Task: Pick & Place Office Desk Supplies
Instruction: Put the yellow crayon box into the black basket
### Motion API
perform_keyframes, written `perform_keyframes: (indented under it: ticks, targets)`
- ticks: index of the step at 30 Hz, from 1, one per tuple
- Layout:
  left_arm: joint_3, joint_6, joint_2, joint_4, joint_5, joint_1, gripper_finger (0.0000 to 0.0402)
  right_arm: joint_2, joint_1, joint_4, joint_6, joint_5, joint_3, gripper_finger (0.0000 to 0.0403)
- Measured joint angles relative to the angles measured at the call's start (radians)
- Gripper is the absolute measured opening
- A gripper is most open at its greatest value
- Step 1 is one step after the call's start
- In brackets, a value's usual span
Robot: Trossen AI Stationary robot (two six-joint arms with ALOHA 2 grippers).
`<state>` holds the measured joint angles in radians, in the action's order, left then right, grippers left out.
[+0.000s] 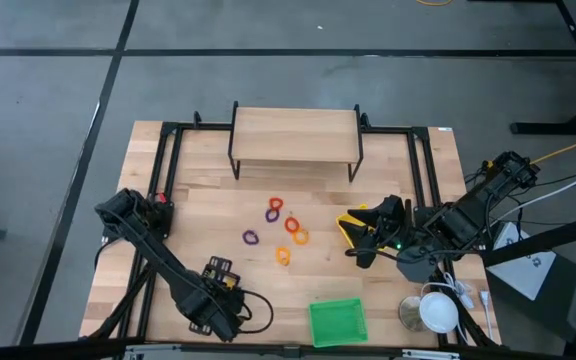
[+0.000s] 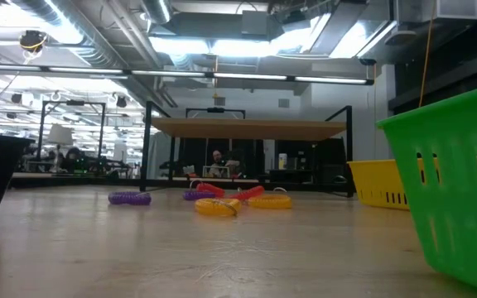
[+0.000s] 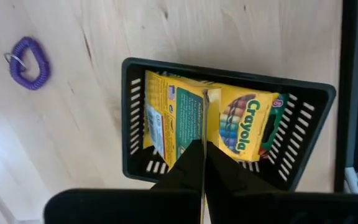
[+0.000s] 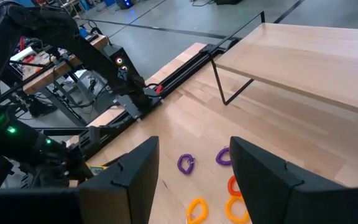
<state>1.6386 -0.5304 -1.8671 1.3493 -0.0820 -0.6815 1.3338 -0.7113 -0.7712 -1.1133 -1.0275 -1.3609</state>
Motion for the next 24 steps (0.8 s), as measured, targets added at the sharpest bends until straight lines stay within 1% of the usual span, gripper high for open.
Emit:
perform_keyframes:
  ticks: [4, 9, 14, 20, 24]
  targets:
    - [-0.010, -0.012, 0.001, -0.025, 0.021, -0.019, 0.0001, 0.000, 0.000, 0.000, 0.002, 0.000, 0.000, 0.0199]
    - [-0.108, -0.052, 0.003, -0.075, 0.074, -0.032, 0.0001, 0.000, 0.000, 0.000, 0.008, 0.000, 0.000, 0.0199]
    - [-0.176, -0.053, 0.004, -0.095, 0.075, -0.038, 0.0001, 0.000, 0.000, 0.000, 0.018, 0.005, 0.000, 0.0199]
    - [-0.177, -0.053, 0.004, -0.138, 0.074, -0.038, 0.0003, 0.000, 0.000, 0.000, 0.018, 0.007, 0.000, 0.0199]
    - [-0.177, -0.058, 0.005, -0.145, 0.091, -0.035, 0.0024, 0.000, 0.000, 0.000, 0.018, 0.008, 0.000, 0.0199]
